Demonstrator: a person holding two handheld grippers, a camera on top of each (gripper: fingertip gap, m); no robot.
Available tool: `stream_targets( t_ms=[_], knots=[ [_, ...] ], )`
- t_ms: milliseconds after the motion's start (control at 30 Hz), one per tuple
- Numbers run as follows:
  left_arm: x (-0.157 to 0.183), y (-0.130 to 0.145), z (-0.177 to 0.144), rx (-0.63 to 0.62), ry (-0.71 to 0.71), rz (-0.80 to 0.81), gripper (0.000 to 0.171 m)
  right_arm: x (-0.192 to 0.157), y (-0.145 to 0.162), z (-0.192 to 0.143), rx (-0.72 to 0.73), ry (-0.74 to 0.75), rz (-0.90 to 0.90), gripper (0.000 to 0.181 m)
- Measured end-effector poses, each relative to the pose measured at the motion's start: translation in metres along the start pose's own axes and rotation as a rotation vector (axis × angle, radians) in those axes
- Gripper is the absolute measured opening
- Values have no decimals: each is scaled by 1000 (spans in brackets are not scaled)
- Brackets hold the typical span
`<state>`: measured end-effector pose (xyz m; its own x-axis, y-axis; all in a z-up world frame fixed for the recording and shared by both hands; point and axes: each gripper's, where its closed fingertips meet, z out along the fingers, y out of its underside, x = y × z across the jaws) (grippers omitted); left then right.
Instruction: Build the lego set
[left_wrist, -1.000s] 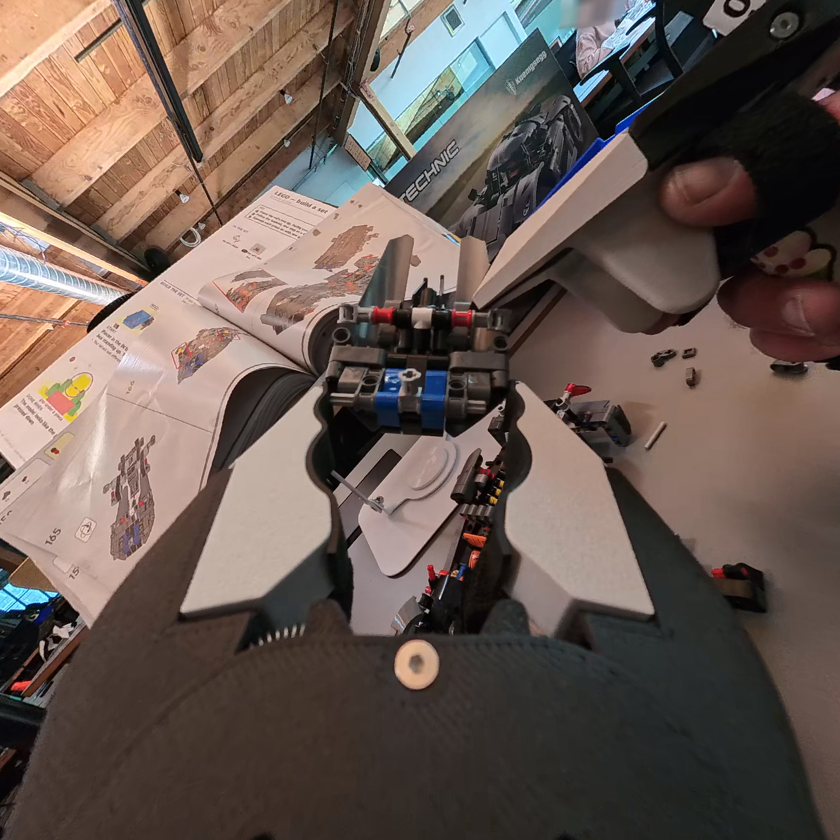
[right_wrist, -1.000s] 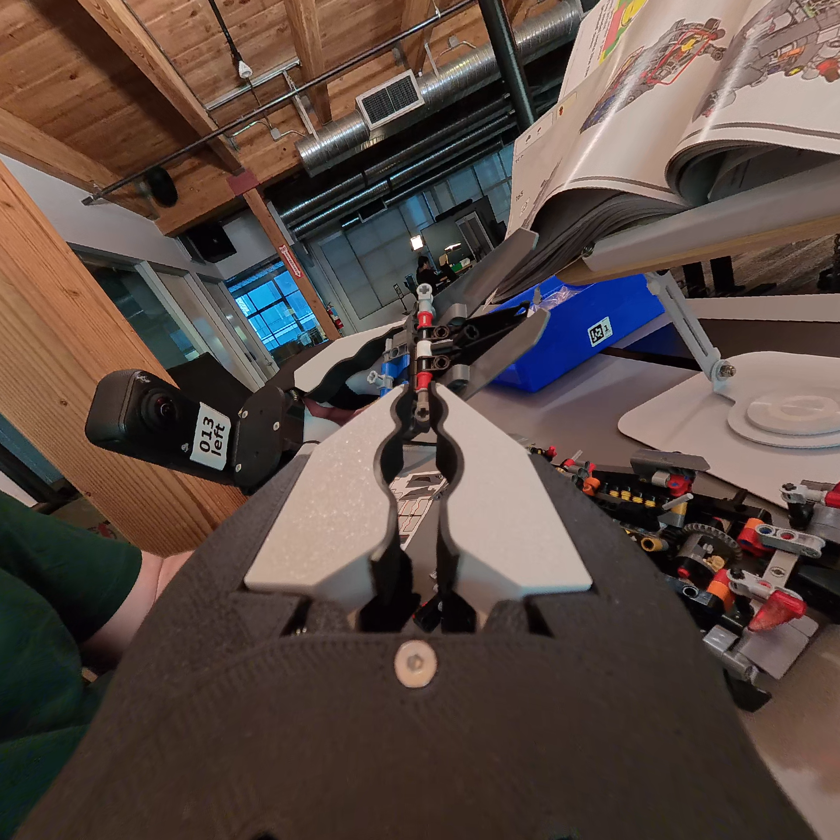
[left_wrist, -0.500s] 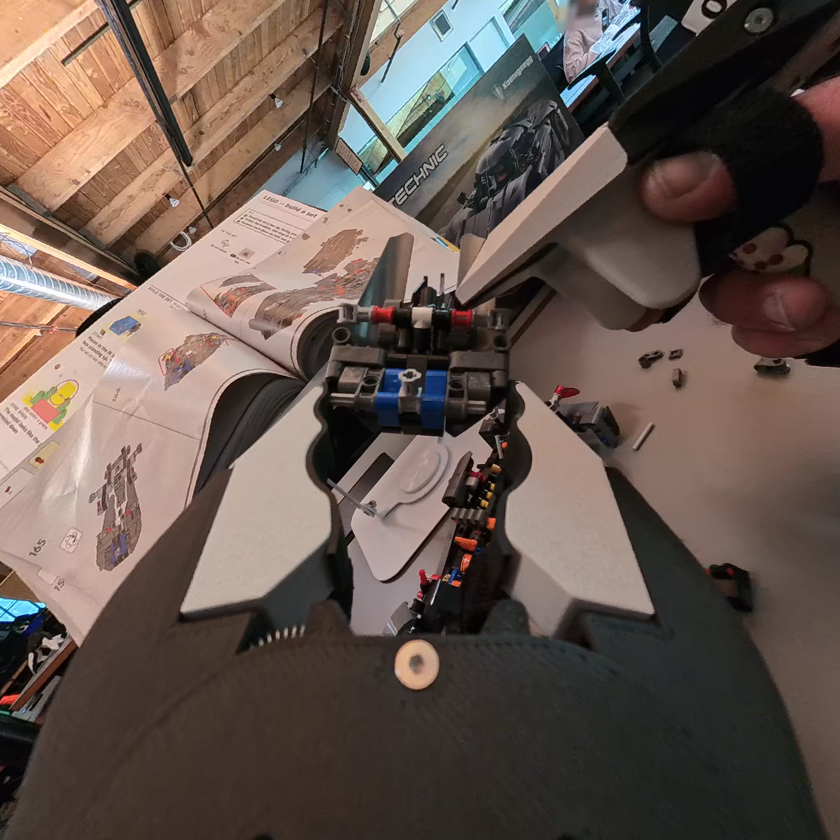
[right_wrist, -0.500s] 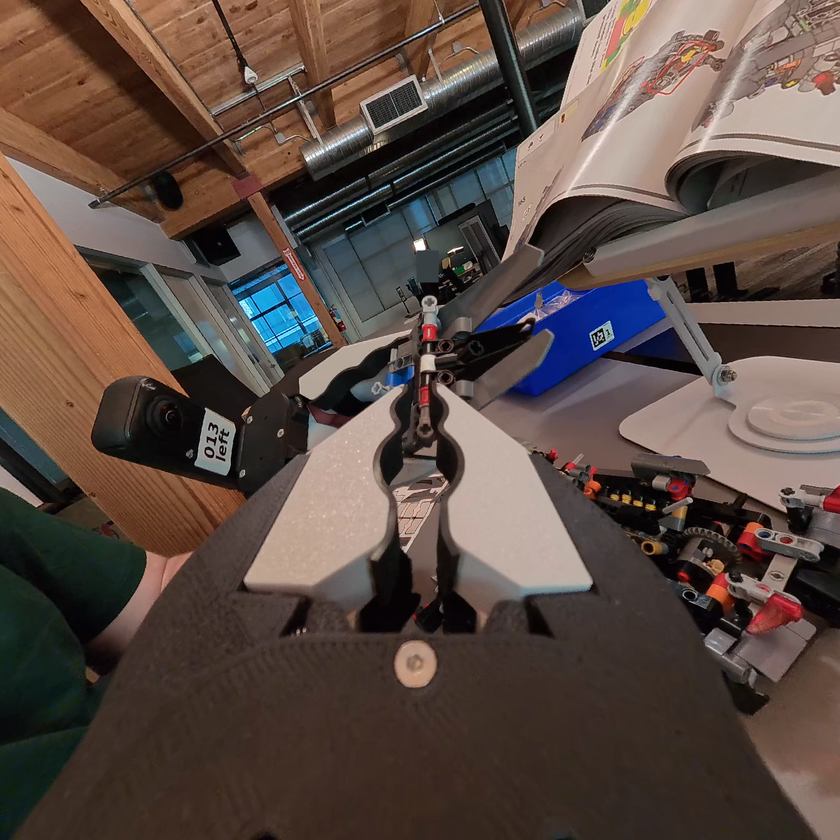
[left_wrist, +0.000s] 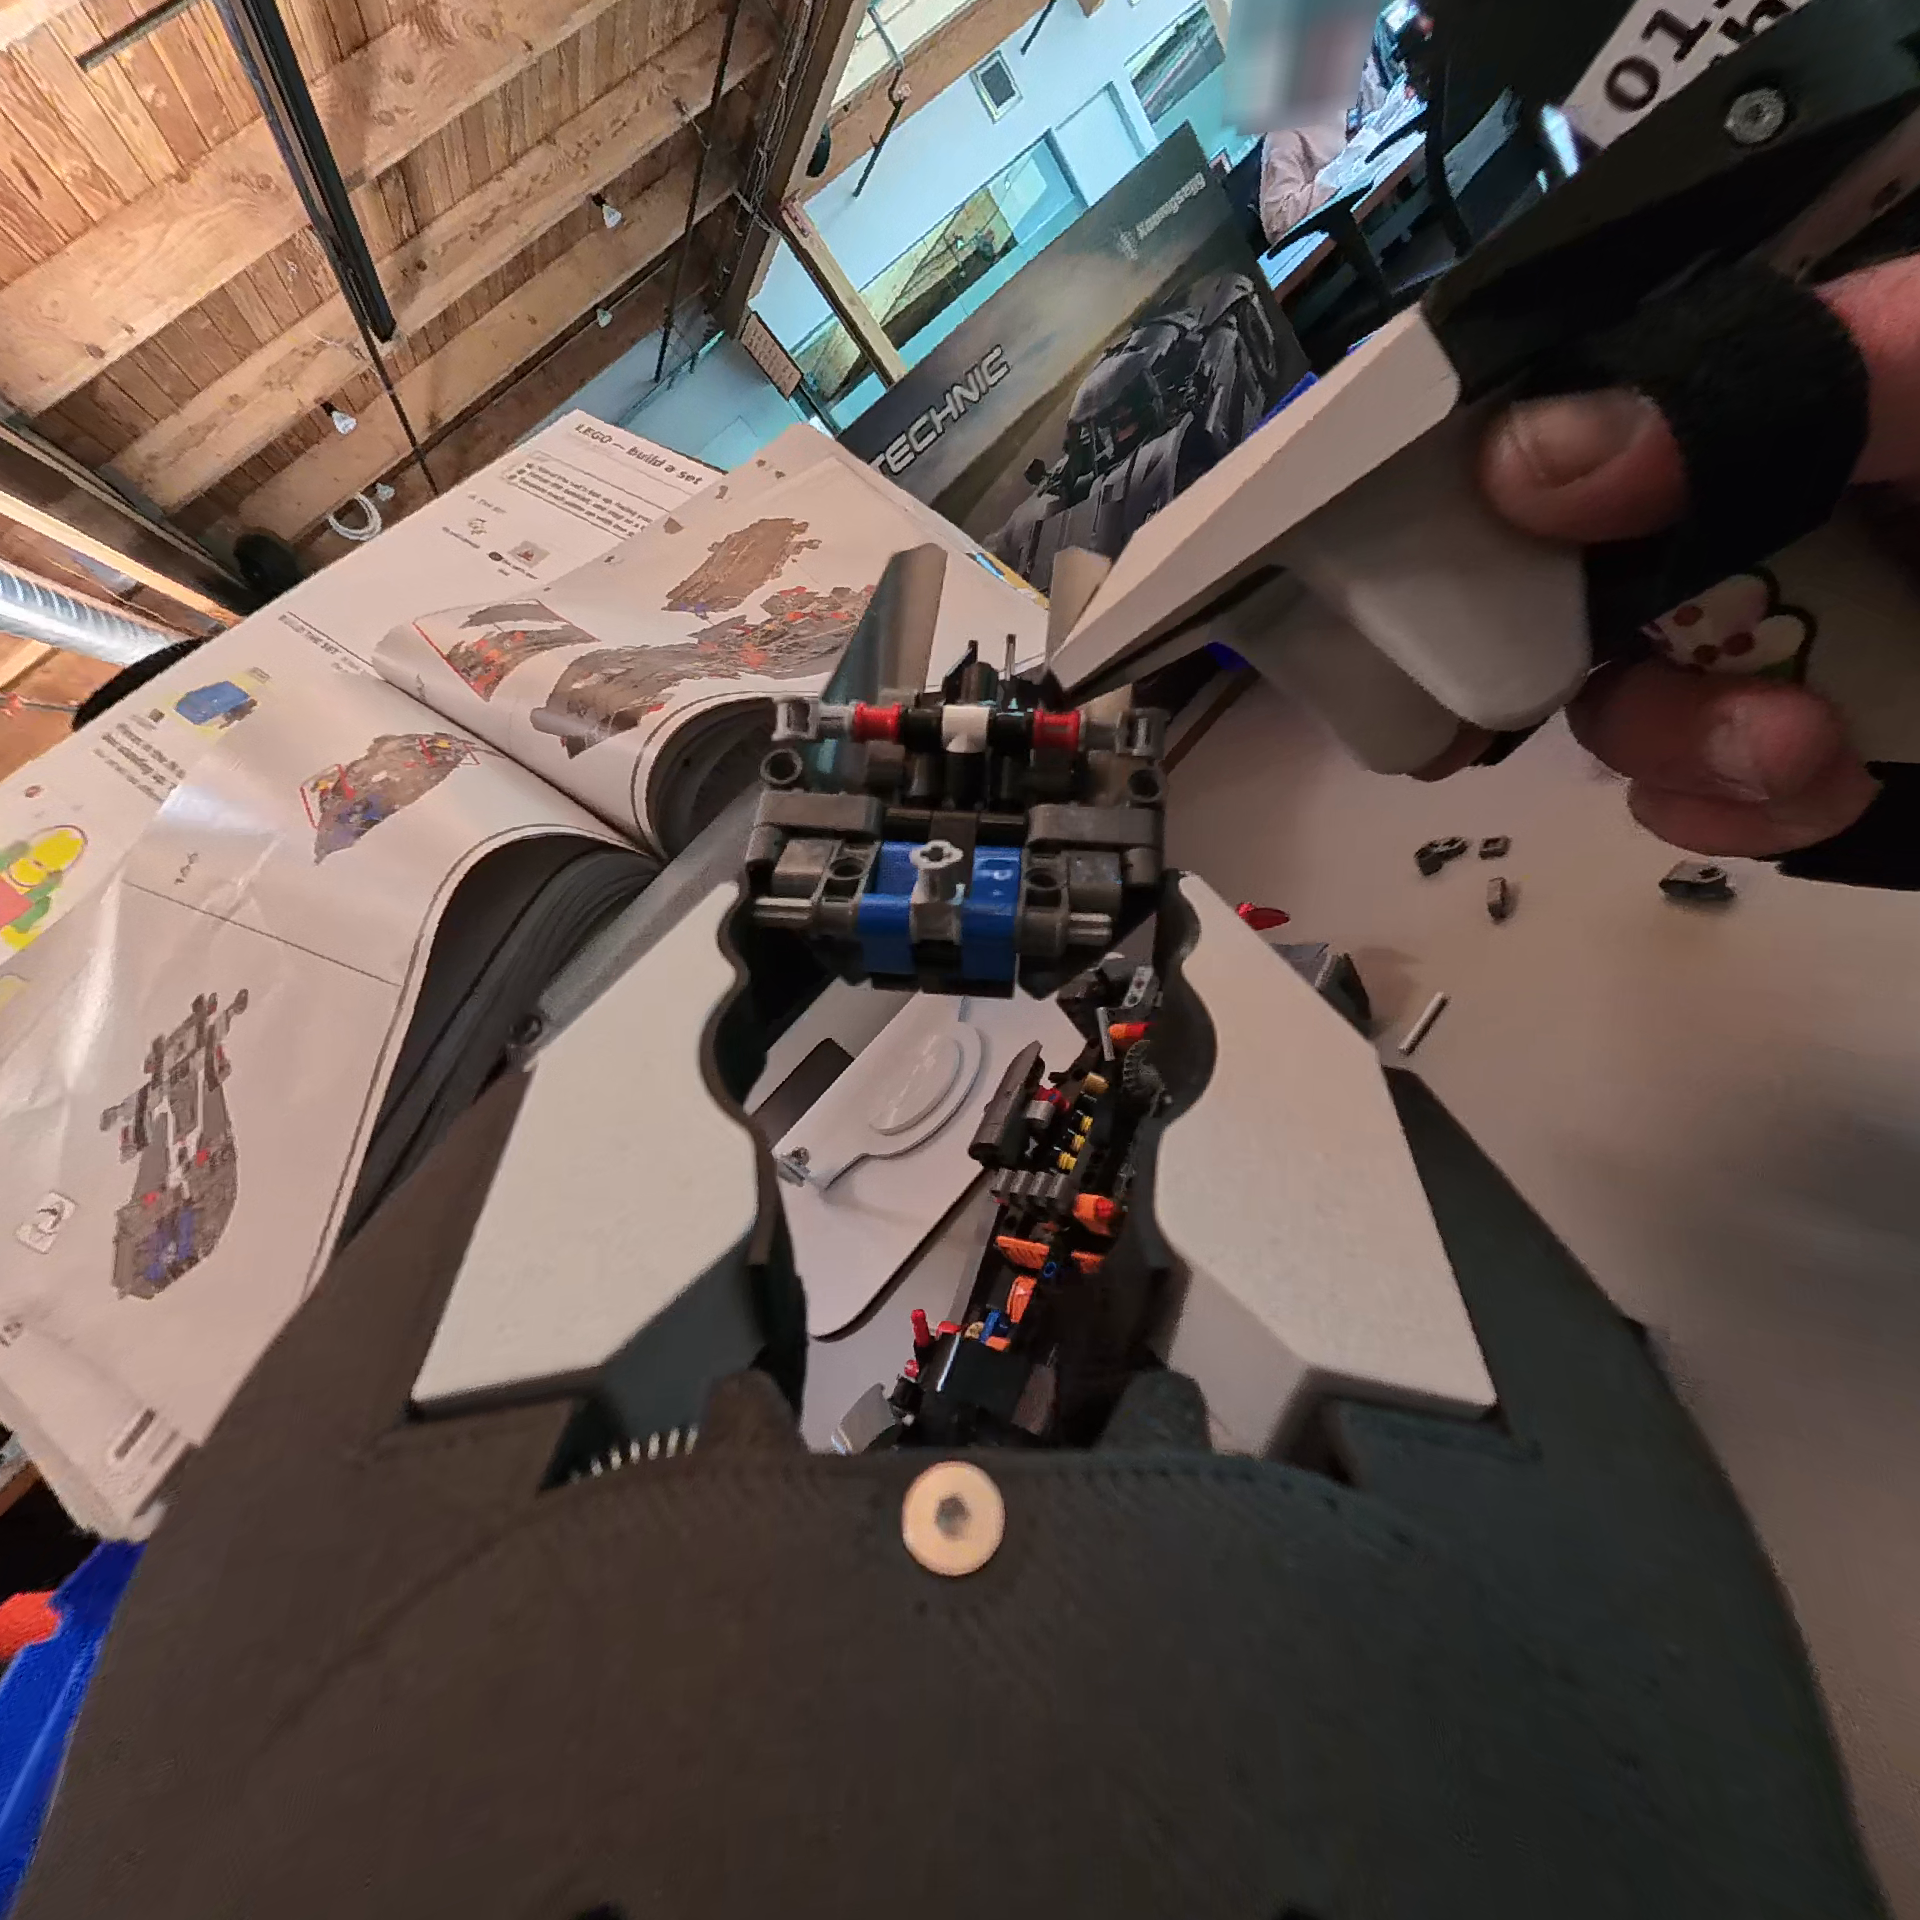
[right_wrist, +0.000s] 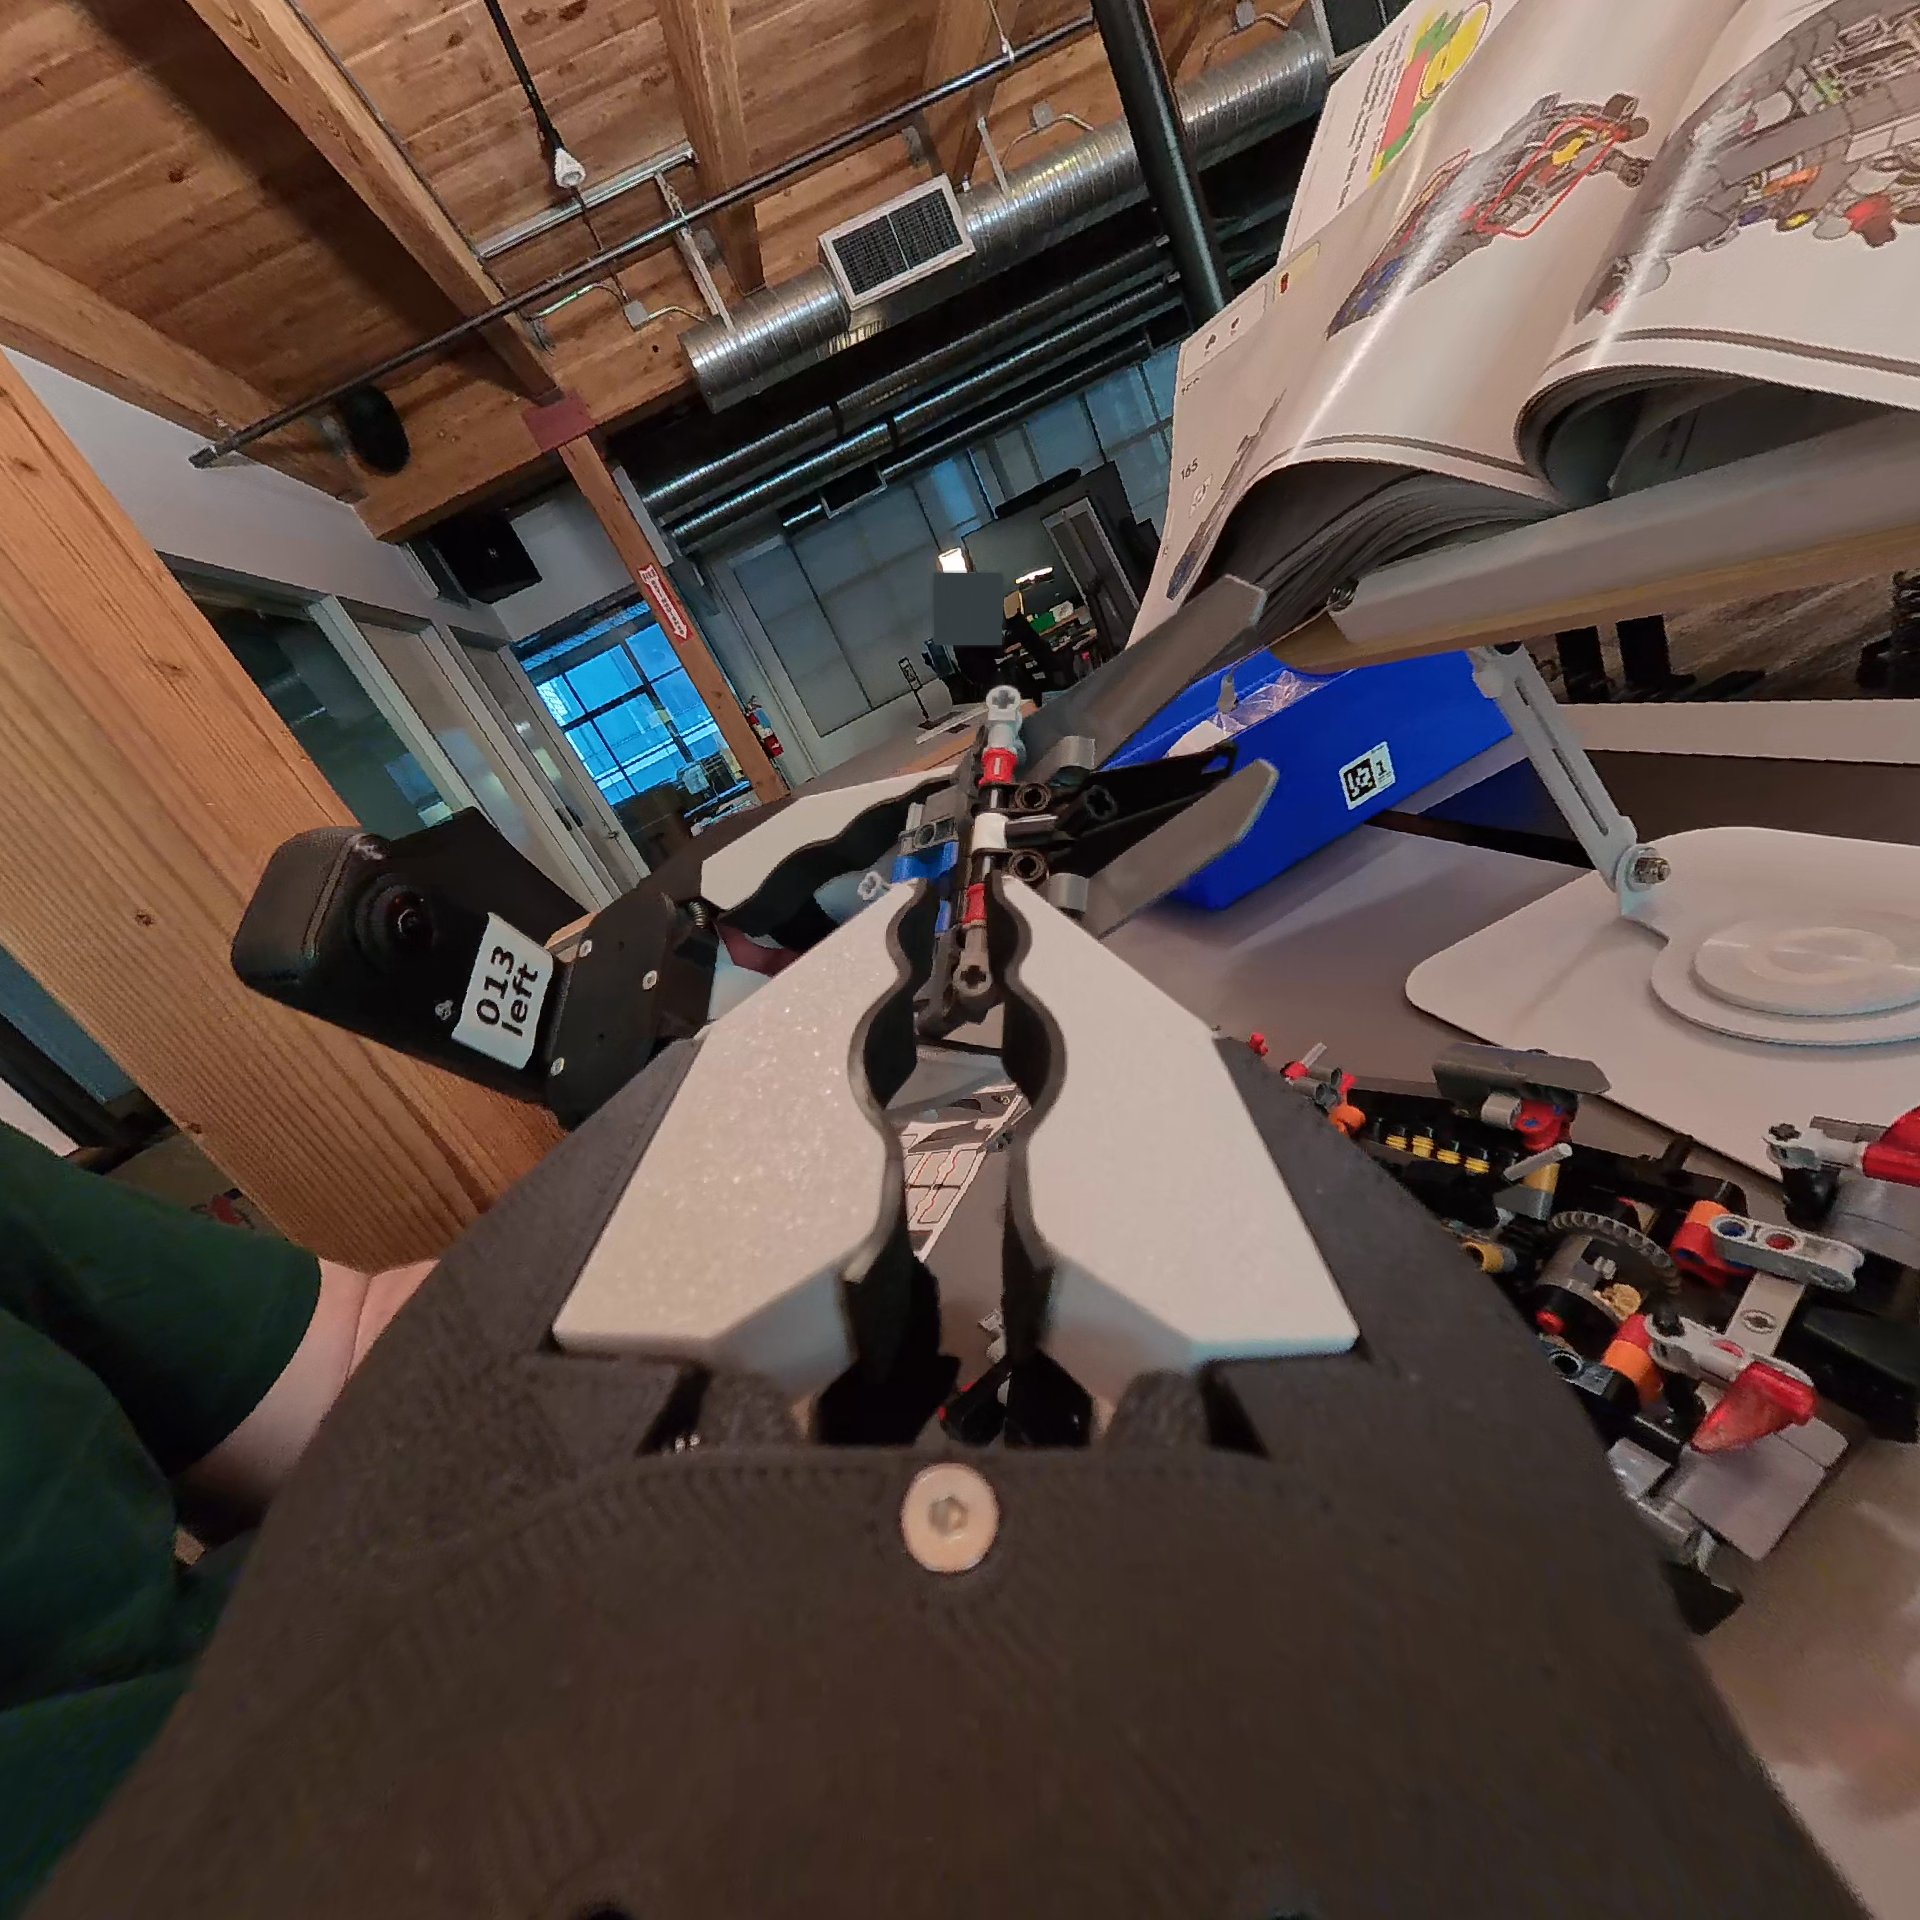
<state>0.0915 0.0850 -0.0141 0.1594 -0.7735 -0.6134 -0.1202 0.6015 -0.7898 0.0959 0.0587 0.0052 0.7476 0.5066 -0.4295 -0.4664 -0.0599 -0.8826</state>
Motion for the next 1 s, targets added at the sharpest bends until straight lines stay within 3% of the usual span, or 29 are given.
stream_targets(
  t_ms=[700,1000],
  knots=[
    [-6,5,1,6,21,-126,73,7,-13,-10,70,30,3,19],
    [-8,6,1,3,17,-135,73,5,0,-3,-11,36,-53,12]
  ],
)
